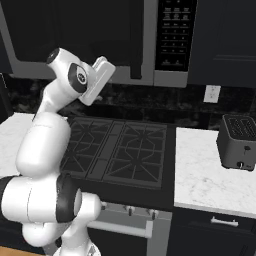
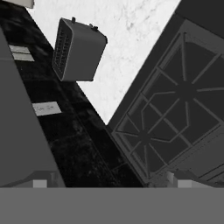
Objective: Open the microwave, place the bowl with waffle inside the microwave, then close the microwave door and turn it on.
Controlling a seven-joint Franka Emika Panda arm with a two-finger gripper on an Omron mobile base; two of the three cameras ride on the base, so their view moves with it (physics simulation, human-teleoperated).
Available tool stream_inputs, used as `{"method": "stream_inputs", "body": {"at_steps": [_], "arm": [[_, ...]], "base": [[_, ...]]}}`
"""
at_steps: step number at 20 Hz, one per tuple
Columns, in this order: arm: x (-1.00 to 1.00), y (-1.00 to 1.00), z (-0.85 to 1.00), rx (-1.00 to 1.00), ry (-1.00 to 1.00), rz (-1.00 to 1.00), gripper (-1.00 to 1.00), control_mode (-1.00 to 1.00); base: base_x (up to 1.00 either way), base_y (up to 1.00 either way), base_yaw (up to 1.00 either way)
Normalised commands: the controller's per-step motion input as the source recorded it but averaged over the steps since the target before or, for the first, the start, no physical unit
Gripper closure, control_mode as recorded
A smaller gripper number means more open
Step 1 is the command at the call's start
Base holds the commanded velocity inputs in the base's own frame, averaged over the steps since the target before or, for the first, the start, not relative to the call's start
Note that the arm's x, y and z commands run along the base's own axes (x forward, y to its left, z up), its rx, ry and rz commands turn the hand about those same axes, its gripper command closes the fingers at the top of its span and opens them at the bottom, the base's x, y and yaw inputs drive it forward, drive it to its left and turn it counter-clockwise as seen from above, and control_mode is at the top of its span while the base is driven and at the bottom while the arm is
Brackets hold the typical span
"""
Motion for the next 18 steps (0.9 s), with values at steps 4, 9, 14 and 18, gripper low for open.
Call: {"method": "stream_inputs", "body": {"at_steps": [4,9,14,18], "arm": [[0.28,-0.04,0.06,0.00,0.01,0.18,-1.00,-1.00],[-0.85,-0.13,0.12,0.05,-0.12,0.29,-1.00,-1.00],[-0.97,-0.63,0.41,0.10,-0.27,0.38,-1.00,-1.00],[-0.44,-1.00,0.79,0.09,-0.25,0.34,-1.00,-1.00]], "base": [[0.00,0.00,0.00],[0.00,0.00,0.00],[0.00,0.00,0.00],[0.00,0.00,0.00]]}}
